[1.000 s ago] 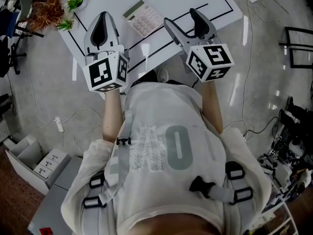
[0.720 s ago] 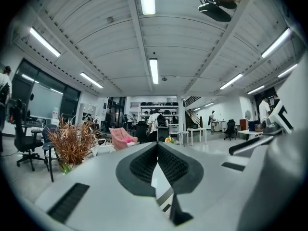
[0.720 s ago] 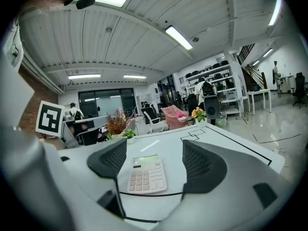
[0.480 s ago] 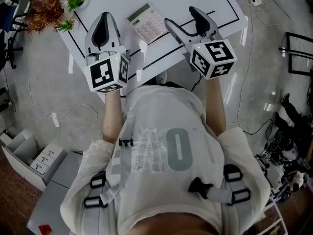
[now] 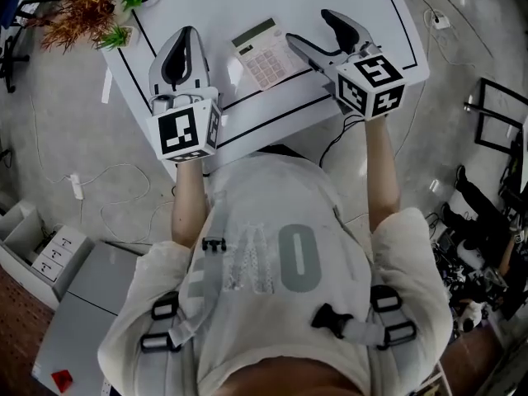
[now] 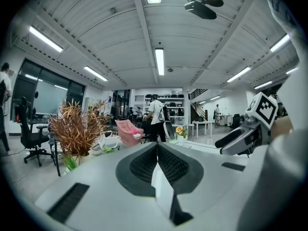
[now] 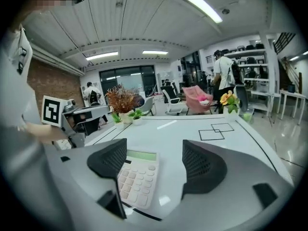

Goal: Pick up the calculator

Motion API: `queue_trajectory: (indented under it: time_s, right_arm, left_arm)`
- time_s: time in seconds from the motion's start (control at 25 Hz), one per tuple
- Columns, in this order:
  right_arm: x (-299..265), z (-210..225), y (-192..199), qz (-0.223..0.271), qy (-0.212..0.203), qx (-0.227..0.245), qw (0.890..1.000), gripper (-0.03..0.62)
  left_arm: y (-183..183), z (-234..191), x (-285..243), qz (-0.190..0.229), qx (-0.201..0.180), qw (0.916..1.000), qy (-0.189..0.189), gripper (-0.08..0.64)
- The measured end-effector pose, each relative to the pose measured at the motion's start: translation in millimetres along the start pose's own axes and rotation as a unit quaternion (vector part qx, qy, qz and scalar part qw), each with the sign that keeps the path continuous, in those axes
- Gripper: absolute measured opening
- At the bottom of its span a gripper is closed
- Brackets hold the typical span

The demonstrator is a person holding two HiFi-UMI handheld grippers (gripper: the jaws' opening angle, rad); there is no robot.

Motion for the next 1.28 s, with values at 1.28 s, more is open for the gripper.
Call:
queue_trajectory:
  time_s: [1.28]
  right_arm:
    - [-148, 22, -5, -0.282, -0.268, 0.056, 0.919, 0.261]
  left_arm:
    - [46, -35, -61, -0.056, 0.070, 0.9957, 0.023, 0.021]
Point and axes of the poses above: the fingertips, and each gripper's own axes: x backward along the fingers, z to its right, y out of its underside, the point moved 10 cm from there along x, backward along the fingers, and after that the axes turned 13 degrees about -z, right-handed, at the moved point
